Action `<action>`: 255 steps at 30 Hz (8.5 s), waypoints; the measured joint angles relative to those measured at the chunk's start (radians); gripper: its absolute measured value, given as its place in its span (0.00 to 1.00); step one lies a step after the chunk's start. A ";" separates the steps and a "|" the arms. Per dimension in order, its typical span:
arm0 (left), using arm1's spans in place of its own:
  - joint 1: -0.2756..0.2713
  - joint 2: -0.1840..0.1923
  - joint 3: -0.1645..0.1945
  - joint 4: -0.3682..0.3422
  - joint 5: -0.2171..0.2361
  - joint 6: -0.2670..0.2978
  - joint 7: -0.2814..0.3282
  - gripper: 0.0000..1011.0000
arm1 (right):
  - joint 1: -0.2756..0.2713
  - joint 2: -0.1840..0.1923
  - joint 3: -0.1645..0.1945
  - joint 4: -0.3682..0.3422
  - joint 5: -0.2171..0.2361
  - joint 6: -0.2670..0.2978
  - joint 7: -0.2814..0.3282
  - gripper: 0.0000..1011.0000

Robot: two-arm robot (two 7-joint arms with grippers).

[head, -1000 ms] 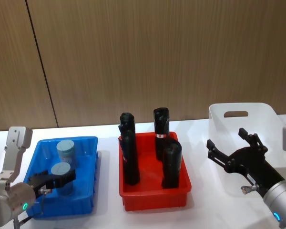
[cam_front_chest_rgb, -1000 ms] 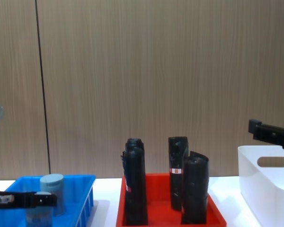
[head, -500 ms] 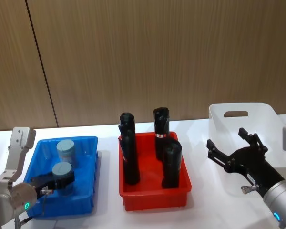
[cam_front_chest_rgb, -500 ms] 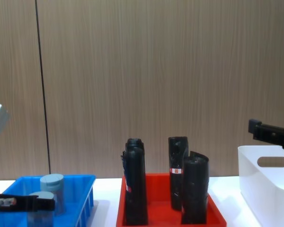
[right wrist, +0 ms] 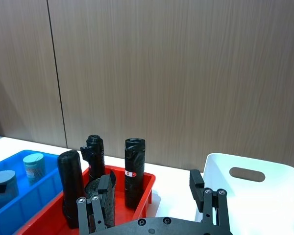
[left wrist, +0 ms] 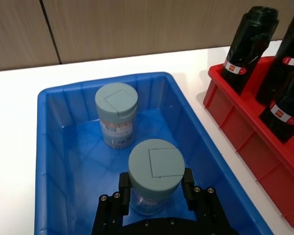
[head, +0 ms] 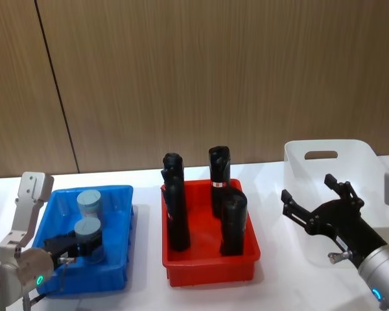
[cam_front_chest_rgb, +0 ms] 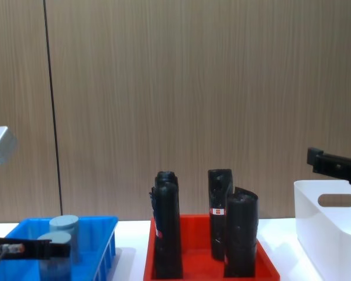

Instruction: Pick the cotton swabs from the blue box and place them into the white box.

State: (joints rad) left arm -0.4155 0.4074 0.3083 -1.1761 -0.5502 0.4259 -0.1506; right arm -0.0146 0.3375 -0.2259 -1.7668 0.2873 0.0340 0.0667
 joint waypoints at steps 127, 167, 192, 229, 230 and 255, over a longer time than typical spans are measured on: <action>-0.080 0.106 0.013 -0.088 -0.012 -0.273 -1.084 0.63 | 0.007 0.028 0.007 -0.010 -0.039 0.007 0.103 0.99; -0.080 0.108 0.013 -0.088 -0.010 -0.275 -1.084 0.63 | 0.188 0.089 -0.013 0.017 -0.030 0.233 0.707 0.99; -0.080 0.108 0.013 -0.087 -0.010 -0.275 -1.084 0.63 | 0.299 0.023 -0.084 0.097 -0.099 0.266 0.814 0.99; -0.080 0.108 0.013 -0.087 -0.010 -0.275 -1.085 0.63 | 0.395 -0.066 -0.174 0.207 -0.148 0.253 0.845 0.99; -0.080 0.108 0.013 -0.088 -0.010 -0.275 -1.085 0.63 | 0.397 -0.067 -0.175 0.208 -0.149 0.252 0.845 0.99; -0.080 0.108 0.013 -0.087 -0.010 -0.275 -1.084 0.63 | 0.435 -0.087 -0.203 0.275 -0.178 0.221 0.811 0.99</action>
State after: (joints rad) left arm -0.4951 0.5158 0.3216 -1.2636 -0.5604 0.1510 -1.2349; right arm 0.4207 0.2501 -0.4291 -1.4918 0.1092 0.2555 0.8779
